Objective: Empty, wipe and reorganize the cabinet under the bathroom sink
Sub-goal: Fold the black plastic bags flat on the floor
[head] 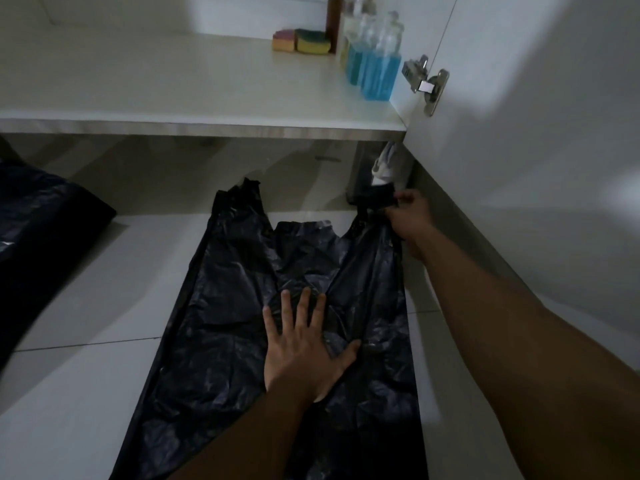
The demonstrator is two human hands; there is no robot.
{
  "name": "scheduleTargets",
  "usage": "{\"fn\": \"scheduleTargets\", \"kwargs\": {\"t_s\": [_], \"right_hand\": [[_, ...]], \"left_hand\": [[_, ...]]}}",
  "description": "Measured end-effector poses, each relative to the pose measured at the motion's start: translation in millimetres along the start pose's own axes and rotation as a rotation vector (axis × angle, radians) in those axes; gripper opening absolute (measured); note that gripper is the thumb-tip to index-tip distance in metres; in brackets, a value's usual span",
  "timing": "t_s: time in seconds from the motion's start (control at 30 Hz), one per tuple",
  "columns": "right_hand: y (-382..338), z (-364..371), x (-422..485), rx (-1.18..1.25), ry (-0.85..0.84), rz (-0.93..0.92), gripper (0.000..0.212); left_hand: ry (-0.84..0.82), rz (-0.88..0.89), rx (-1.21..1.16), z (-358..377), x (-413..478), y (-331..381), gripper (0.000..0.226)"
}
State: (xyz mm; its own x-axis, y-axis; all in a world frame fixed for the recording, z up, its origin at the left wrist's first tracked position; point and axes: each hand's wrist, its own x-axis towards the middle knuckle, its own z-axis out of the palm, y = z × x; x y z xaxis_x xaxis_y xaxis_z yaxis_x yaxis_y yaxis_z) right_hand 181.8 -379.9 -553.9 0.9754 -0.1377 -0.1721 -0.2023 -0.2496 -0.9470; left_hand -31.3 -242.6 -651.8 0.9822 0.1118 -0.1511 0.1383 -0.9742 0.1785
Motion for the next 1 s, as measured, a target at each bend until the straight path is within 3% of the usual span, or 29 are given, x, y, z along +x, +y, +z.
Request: {"fn": "scheduleTargets", "kwargs": {"t_s": [0.13, 0.23, 0.3, 0.4, 0.5, 0.63, 0.8, 1.0], "right_hand": [[12, 0, 5, -0.2, 0.106, -0.061, 0.049], [12, 5, -24, -0.54, 0.15, -0.404, 0.029], [18, 11, -52, -0.775, 0.024, -0.519, 0.018], [36, 17, -84, -1.069, -0.312, -0.309, 0.015], [52, 18, -101, -1.104, -0.505, -0.17, 0.023], [64, 18, -96, -1.043, -0.559, -0.063, 0.049], [70, 22, -99, -1.143, -0.565, -0.096, 0.052], [59, 18, -112, -1.216, -0.622, -0.126, 0.053]], "left_hand": [[-0.013, 0.001, -0.013, 0, 0, 0, 0.114], [-0.009, 0.001, -0.022, 0, 0, -1, 0.117], [-0.005, 0.001, -0.019, 0, 1, -1, 0.118], [0.014, 0.001, -0.031, 1, 0, -2, 0.12], [0.041, -0.005, -0.047, 2, -1, 0, 0.122], [0.102, 0.014, -0.066, 0, -3, -1, 0.11], [0.267, -0.053, -0.169, -2, -13, -5, 0.059], [0.023, 0.014, -0.001, -38, -19, -13, 0.062]]}}
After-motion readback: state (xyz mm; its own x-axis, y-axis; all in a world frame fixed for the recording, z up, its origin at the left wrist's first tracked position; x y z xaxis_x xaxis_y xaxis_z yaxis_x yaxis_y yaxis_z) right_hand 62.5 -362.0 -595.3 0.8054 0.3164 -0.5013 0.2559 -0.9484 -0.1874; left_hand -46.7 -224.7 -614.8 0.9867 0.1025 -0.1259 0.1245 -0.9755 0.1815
